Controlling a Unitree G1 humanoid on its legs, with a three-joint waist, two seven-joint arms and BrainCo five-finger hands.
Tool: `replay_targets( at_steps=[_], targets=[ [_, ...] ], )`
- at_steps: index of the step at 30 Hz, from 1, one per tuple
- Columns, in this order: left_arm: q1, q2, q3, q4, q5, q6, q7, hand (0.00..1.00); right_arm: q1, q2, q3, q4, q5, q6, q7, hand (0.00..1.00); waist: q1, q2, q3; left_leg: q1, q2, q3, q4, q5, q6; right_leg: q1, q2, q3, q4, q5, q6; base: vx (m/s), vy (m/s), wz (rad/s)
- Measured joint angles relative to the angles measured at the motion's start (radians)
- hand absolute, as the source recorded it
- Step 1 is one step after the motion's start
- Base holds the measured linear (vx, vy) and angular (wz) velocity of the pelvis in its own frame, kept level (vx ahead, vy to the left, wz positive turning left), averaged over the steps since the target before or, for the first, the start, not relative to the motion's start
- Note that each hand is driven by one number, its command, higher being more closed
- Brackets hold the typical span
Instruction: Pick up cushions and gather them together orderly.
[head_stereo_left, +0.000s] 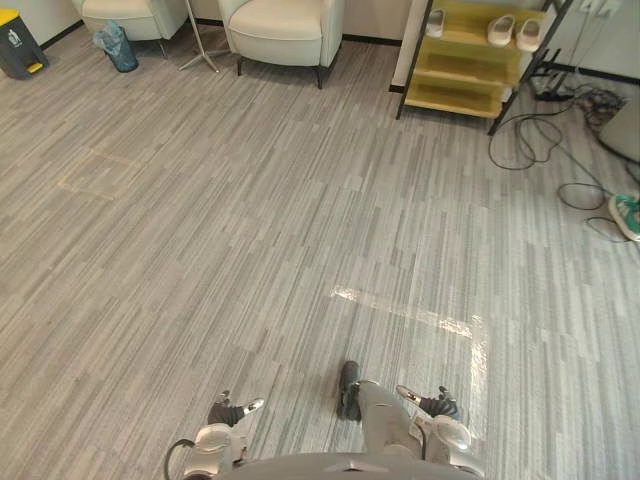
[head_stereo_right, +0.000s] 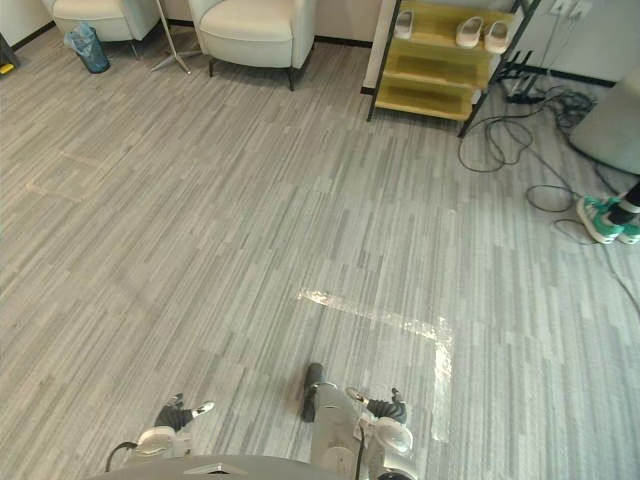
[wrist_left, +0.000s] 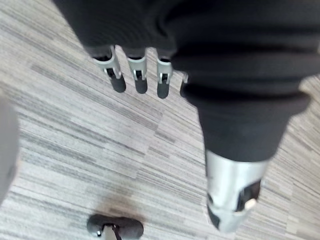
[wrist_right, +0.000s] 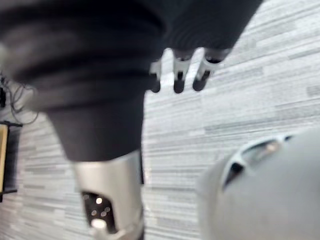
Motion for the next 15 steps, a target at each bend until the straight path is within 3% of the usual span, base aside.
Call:
replay_targets(
  at_steps=[2,4,6,9,11,12,13,15],
  targets=[
    [0.004,0.013,0.003,-0.023,0.000,-0.004,0.000,0.00,0.014,-0.003,0.019,0.020,0.000,0.000,-0.001,0.00,0.010,-0.001,0.004,-0.158,0.077,0.011,0.346,-0.009,-0.007,0.155,0.048,0.001,-0.077,-0.034,-0.019,0.62,-0.210,-0.12],
    [0.008,0.021,-0.004,-0.046,-0.001,-0.004,0.000,0.00,0.015,-0.005,0.029,0.040,0.000,0.002,-0.002,0.00,0.018,-0.019,0.010,-0.240,0.084,0.047,0.403,-0.040,0.004,0.251,0.060,0.022,-0.149,-0.045,-0.019,0.43,-0.095,-0.22],
    [0.007,0.022,-0.022,-0.058,-0.002,-0.004,0.001,0.00,0.014,-0.012,0.031,0.061,0.000,0.006,-0.002,0.00,0.026,-0.015,0.008,-0.321,0.076,0.071,0.368,-0.075,0.006,0.323,0.063,0.033,-0.218,-0.034,-0.005,0.38,-0.033,-0.20],
    [0.000,0.022,-0.039,-0.067,-0.002,-0.004,0.003,0.00,0.008,-0.019,0.029,0.084,0.001,0.018,-0.005,0.00,0.042,-0.017,0.009,-0.358,0.022,0.088,0.058,-0.129,-0.004,0.418,0.051,0.058,-0.300,-0.018,0.017,0.38,0.061,-0.17],
    [-0.008,0.022,-0.051,-0.063,-0.001,-0.002,0.003,0.00,0.004,-0.015,0.027,0.084,0.000,0.018,-0.006,0.00,0.043,-0.020,0.012,-0.351,-0.053,0.035,-0.220,-0.125,-0.014,0.440,0.029,0.079,-0.306,-0.019,0.027,0.28,0.191,-0.29],
    [-0.007,0.021,-0.070,-0.058,-0.001,-0.003,0.003,0.00,0.005,-0.017,0.021,0.084,0.000,0.018,-0.006,0.00,0.045,-0.012,0.008,-0.330,-0.095,-0.027,-0.383,-0.023,-0.012,0.446,0.025,0.097,-0.306,-0.026,0.057,0.24,0.227,-0.39],
    [-0.009,0.022,-0.076,-0.048,-0.001,-0.005,0.001,0.00,0.004,-0.019,0.016,0.086,0.000,0.018,-0.006,0.00,0.047,0.001,0.005,-0.324,-0.103,-0.046,-0.420,0.049,0.020,0.452,0.032,0.113,-0.310,-0.034,0.076,0.20,0.210,-0.31],
    [-0.033,0.055,-0.091,-0.024,-0.001,-0.010,0.002,0.00,0.002,-0.002,0.012,0.112,0.000,0.018,-0.006,0.00,0.042,-0.060,0.012,-0.284,-0.150,-0.027,-0.441,0.042,0.029,0.473,-0.013,0.141,-0.327,-0.043,0.106,0.16,0.162,-0.14]
  ],
)
